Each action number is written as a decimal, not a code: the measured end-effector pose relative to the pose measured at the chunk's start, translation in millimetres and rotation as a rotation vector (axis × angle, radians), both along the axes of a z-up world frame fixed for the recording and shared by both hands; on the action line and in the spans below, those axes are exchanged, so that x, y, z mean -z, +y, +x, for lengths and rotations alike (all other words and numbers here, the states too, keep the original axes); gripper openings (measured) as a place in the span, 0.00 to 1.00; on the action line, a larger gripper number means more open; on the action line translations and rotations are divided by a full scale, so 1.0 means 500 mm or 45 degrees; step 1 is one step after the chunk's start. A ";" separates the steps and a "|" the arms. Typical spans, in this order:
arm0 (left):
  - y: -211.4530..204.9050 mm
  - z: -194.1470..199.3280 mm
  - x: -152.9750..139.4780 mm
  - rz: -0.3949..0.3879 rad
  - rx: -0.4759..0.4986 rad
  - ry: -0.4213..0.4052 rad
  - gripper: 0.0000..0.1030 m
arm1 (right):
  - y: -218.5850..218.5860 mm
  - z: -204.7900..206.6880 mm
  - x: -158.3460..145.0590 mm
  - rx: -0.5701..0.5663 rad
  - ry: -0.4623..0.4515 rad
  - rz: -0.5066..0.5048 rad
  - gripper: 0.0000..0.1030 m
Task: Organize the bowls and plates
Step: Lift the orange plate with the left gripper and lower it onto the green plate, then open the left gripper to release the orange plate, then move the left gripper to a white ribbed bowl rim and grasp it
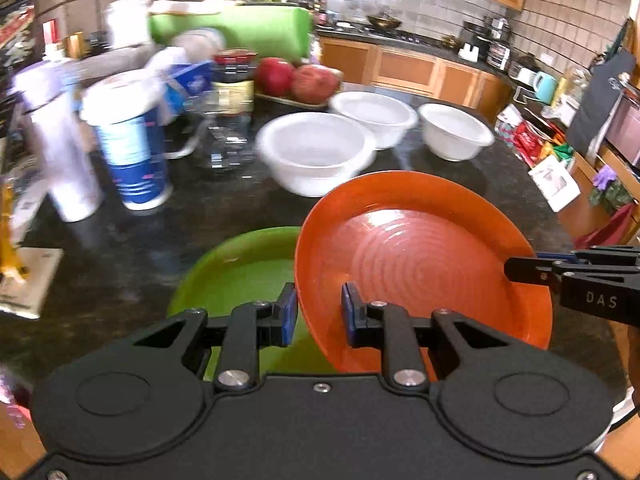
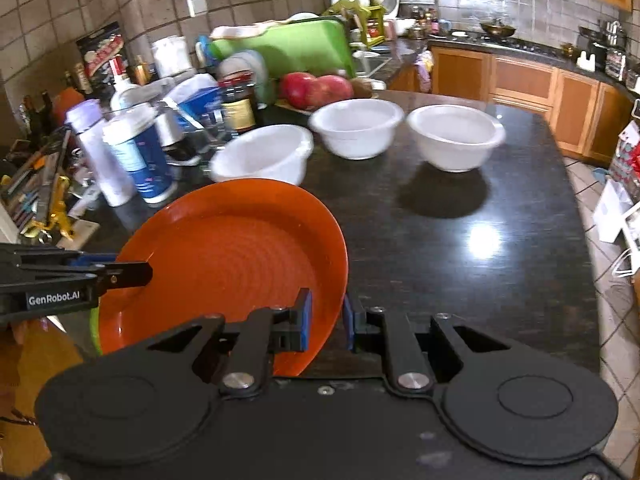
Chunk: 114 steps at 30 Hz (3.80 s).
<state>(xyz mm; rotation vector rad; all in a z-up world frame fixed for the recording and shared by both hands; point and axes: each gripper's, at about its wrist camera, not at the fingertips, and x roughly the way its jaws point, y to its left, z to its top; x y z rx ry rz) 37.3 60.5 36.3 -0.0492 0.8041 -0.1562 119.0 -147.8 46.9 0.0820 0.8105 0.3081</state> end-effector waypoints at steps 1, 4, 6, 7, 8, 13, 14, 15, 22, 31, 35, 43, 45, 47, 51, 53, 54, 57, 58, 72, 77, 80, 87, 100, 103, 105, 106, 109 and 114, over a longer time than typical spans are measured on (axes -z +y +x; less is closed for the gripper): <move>0.019 -0.005 0.002 0.005 -0.014 -0.003 0.29 | 0.023 0.002 0.002 -0.008 0.003 0.007 0.18; 0.068 -0.007 0.011 0.009 -0.045 0.001 0.29 | 0.080 0.003 0.010 -0.020 0.010 0.014 0.18; 0.091 -0.008 0.019 0.007 -0.059 0.009 0.29 | 0.110 0.005 0.016 -0.020 0.019 0.018 0.18; 0.102 -0.008 0.024 0.006 -0.064 0.015 0.29 | 0.123 0.006 0.019 -0.020 0.024 0.016 0.18; 0.112 -0.007 0.028 0.003 -0.066 0.021 0.29 | 0.136 0.007 0.023 -0.016 0.032 0.016 0.18; 0.147 -0.002 0.050 -0.014 -0.032 0.040 0.29 | 0.165 0.001 0.042 0.029 0.051 0.002 0.18; 0.148 0.001 0.053 -0.014 -0.021 0.041 0.29 | 0.168 0.000 0.045 0.042 0.054 0.000 0.18; 0.149 0.004 0.056 -0.017 -0.009 0.043 0.29 | 0.170 -0.001 0.047 0.060 0.057 -0.002 0.18; 0.158 0.029 0.069 -0.037 0.072 0.049 0.29 | 0.176 0.003 0.058 0.137 0.070 -0.011 0.18; 0.165 0.039 0.072 -0.055 0.111 0.053 0.29 | 0.180 0.014 0.064 0.182 0.095 -0.019 0.18; 0.168 0.035 0.071 -0.045 0.117 0.046 0.29 | 0.181 0.017 0.066 0.173 0.102 -0.016 0.18; 0.165 0.034 0.067 -0.028 0.132 0.033 0.33 | 0.187 0.020 0.065 0.160 0.085 -0.034 0.25; 0.167 0.034 0.064 -0.037 0.137 0.033 0.33 | 0.186 0.020 0.062 0.162 0.080 -0.031 0.25; 0.168 0.035 0.063 -0.044 0.132 0.037 0.34 | 0.182 0.021 0.060 0.169 0.074 -0.025 0.27; 0.170 0.034 0.061 -0.044 0.104 0.030 0.34 | 0.175 0.017 0.055 0.207 0.048 -0.047 0.46; 0.168 0.033 0.060 -0.026 0.087 0.017 0.34 | 0.170 0.014 0.053 0.237 0.037 -0.072 0.51; 0.167 0.032 0.059 -0.017 0.081 0.009 0.35 | 0.167 0.015 0.053 0.249 0.040 -0.085 0.57; 0.162 0.034 0.057 0.000 0.077 -0.003 0.38 | 0.152 0.018 0.056 0.299 0.063 -0.123 0.69; 0.160 0.035 0.056 0.001 0.080 -0.005 0.38 | 0.147 0.018 0.058 0.315 0.072 -0.132 0.70; 0.099 0.071 0.043 0.022 0.116 -0.010 0.40 | 0.033 0.038 0.094 0.476 0.340 -0.184 0.85; 0.071 0.093 0.028 0.015 0.088 0.000 0.40 | -0.012 0.057 0.081 0.361 0.338 -0.020 0.85; 0.053 0.115 0.015 0.023 0.055 0.001 0.40 | -0.036 0.082 0.060 0.288 0.292 0.038 0.84; 0.024 0.180 -0.007 0.056 -0.078 -0.020 0.40 | -0.045 0.168 -0.009 0.115 0.139 0.060 0.75; 0.054 0.333 -0.017 0.070 -0.130 0.024 0.40 | 0.028 0.366 -0.034 0.038 0.115 0.133 0.50; 0.057 0.367 -0.009 0.056 -0.094 0.062 0.40 | 0.055 0.405 -0.020 0.042 0.163 0.156 0.43; 0.059 0.385 0.000 0.033 -0.066 0.085 0.40 | 0.072 0.425 -0.008 0.047 0.194 0.159 0.33; 0.061 0.395 0.006 0.016 -0.050 0.097 0.40 | 0.075 0.430 -0.003 0.050 0.210 0.163 0.31; 0.058 0.415 0.017 -0.012 -0.014 0.124 0.35 | 0.080 0.440 0.013 0.063 0.237 0.169 0.27; 0.046 0.435 0.034 -0.012 0.025 0.157 0.29 | 0.094 0.450 0.028 0.061 0.248 0.146 0.20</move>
